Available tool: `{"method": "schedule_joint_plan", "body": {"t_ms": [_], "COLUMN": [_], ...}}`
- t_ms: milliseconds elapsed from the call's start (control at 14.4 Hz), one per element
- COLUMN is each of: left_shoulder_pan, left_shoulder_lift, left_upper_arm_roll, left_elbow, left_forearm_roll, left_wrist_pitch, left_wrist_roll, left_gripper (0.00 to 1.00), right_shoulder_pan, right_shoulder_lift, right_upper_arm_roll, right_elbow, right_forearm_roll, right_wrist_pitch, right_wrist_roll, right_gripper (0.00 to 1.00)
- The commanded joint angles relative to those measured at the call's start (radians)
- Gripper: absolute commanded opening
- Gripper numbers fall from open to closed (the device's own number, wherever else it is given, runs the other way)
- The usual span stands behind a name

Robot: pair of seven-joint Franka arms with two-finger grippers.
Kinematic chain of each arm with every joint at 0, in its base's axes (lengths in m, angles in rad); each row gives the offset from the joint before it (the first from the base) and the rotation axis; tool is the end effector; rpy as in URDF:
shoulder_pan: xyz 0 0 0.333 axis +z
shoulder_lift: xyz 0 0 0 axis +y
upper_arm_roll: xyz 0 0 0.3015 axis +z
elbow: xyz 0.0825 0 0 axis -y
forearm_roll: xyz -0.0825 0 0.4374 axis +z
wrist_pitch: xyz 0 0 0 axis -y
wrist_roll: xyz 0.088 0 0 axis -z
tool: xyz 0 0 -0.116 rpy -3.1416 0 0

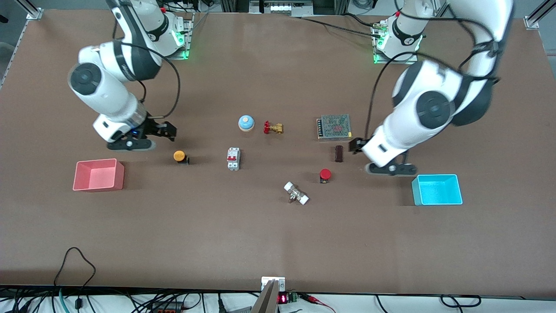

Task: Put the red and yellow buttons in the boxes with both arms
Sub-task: 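Lower the right gripper onto the yellow button while the left gripper lowers onto the red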

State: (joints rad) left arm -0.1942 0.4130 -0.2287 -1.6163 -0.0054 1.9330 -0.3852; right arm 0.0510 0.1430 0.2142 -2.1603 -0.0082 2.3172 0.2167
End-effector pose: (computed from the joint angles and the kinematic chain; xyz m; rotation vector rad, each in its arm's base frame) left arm 0.6452 -0.2759 0.3393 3.0809 -0.0322 -0.1805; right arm 0.5739 0.1562 0.2757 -3.1129 -0.0804 -0.0171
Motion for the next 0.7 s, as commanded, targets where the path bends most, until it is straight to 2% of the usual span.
{"method": "schedule_joint_plan", "body": {"t_ms": [0, 209, 627], "left_shoulder_pan": [-0.074, -0.111, -0.132], "left_shoulder_lift": [0.13, 0.205, 0.294], "left_upper_arm_roll": [0.003, 0.009, 0.009], "left_elbow": [0.126, 0.124, 0.07], "left_forearm_roll": [0.065, 0.129, 0.143], "left_wrist_pitch": [0.013, 0.173, 0.351], "left_wrist_roll": [-0.07, -0.182, -0.187], "left_gripper": [1.0, 1.0, 1.0], "right_shoulder_pan": [0.009, 0.01, 0.01], "right_shoulder_lift": [0.061, 0.124, 0.199], "right_upper_arm_roll": [0.005, 0.005, 0.005], "right_elbow": [0.008, 0.01, 0.017], "right_forearm_roll": [-0.033, -0.061, -0.159], "right_wrist_pitch": [0.06, 0.128, 0.166], "right_wrist_roll": [0.026, 0.024, 0.099], "right_gripper": [1.0, 1.0, 1.0]}}
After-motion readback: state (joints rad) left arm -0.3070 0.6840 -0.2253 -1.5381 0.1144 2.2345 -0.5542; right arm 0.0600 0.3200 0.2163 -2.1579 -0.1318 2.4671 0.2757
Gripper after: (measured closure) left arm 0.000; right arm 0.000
